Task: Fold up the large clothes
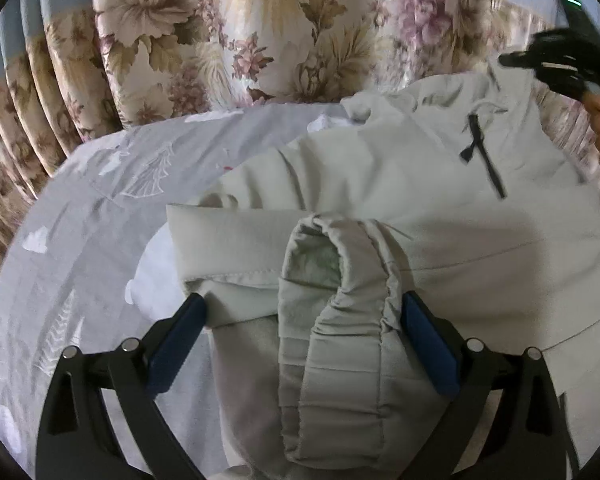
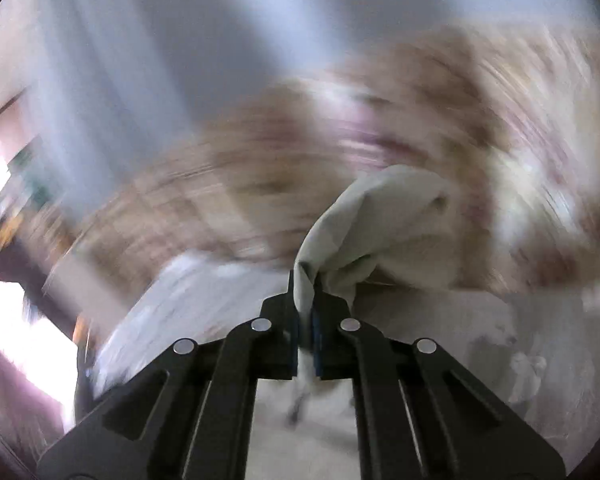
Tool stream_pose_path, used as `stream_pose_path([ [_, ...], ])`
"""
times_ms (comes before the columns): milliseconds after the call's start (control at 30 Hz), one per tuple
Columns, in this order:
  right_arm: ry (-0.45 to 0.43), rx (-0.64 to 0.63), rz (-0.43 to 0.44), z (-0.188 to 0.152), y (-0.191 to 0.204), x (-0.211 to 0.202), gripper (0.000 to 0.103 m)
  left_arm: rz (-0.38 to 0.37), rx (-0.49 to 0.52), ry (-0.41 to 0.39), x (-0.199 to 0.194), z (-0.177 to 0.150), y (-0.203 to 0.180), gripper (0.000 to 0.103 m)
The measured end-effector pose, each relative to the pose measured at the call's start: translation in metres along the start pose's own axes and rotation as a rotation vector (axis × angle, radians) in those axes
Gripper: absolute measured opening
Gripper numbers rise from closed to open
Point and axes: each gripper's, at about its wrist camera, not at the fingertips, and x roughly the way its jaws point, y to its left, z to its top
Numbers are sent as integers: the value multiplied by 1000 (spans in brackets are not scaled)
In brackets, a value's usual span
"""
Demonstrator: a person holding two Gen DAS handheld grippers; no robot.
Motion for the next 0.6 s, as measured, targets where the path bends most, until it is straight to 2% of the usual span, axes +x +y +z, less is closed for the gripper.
stream_pose_path([
  [33,25,-74,69,-12,18,-11,5,-17,-13,4,-2,-1,4,98],
  [67,86,-162,144,-34,36,-24,5,-49,-30,20,-9,-1,9,96],
  [100,138,-211,164,-50,45,-30,5,-83,-37,12,-18,0,13,97],
  [133,189,-238,154,-65,48,-33,5,-109,-37,-11,-31,1,17,97],
  [200,281,-252,106,-94,45,-32,5,-114,-30,-67,-59,9,27,97],
  [267,327,-276,43,-113,45,-28,5,-156,-65,-100,-78,24,36,97],
  [333,312,-253,30,-120,46,-24,5,-176,-69,-108,-82,45,36,97],
  [400,293,-232,20,-121,47,-22,5,-133,-29,-144,-80,68,23,97],
  [533,268,-221,-3,-123,59,-21,6,-93,90,-110,-48,110,-16,97],
  [600,261,-208,-3,-122,61,-18,6,-50,125,-105,-28,132,-28,97],
])
